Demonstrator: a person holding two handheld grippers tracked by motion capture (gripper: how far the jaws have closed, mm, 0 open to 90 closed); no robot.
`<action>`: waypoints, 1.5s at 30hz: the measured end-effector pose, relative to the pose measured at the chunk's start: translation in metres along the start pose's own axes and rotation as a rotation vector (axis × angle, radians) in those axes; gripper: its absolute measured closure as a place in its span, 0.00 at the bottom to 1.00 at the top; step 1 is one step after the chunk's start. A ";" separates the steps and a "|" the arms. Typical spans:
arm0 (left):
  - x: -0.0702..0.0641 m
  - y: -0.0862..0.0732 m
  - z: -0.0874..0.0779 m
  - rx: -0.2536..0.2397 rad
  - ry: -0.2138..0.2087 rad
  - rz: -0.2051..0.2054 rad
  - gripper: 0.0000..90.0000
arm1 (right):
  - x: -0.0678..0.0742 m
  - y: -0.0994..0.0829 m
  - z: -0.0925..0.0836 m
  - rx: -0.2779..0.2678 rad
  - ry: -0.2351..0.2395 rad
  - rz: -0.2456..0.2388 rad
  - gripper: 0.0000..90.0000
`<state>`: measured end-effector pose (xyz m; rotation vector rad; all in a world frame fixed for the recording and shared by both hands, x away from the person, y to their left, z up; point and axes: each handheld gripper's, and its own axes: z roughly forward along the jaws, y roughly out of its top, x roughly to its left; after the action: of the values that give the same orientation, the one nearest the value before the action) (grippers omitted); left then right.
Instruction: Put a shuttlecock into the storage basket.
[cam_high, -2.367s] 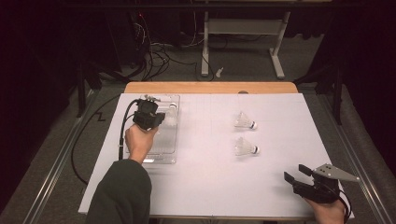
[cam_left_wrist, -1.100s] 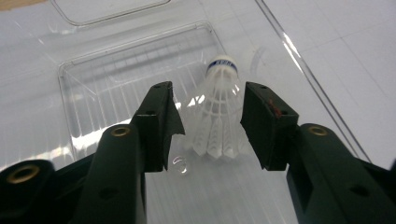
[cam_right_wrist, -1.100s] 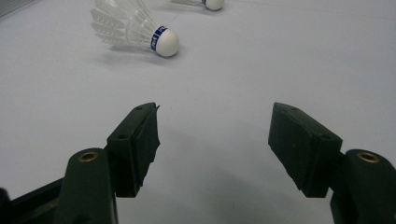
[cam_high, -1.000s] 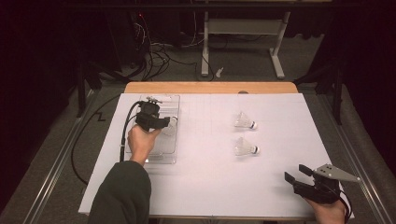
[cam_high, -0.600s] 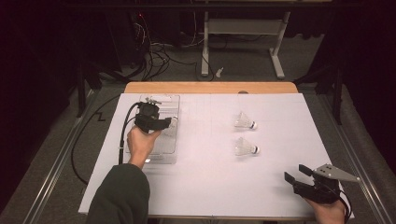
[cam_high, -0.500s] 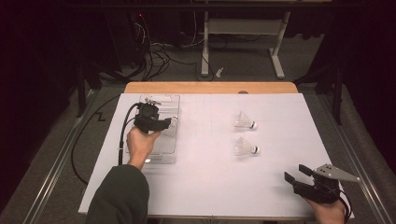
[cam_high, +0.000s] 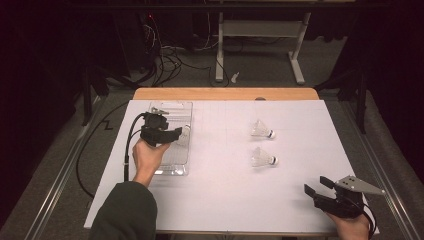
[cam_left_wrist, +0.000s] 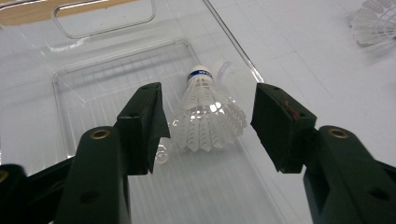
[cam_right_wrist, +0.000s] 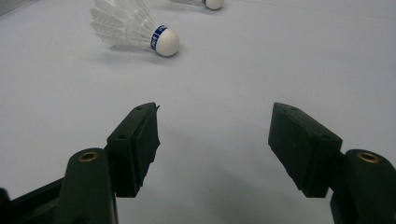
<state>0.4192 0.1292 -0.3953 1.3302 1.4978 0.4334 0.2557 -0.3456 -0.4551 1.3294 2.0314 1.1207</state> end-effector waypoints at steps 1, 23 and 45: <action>0.000 0.000 -0.001 -0.001 -0.005 -0.004 0.49 | 0.000 0.000 0.000 0.000 0.000 0.001 0.37; -0.008 -0.016 -0.026 -0.070 -0.056 0.030 0.44 | 0.000 0.000 -0.001 -0.003 0.001 -0.002 0.37; -0.011 -0.025 -0.044 -0.095 -0.103 0.022 0.42 | 0.001 0.000 -0.001 0.000 0.003 -0.002 0.37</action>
<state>0.3677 0.1268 -0.3928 1.2764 1.3627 0.4376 0.2549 -0.3451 -0.4548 1.3257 2.0339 1.1223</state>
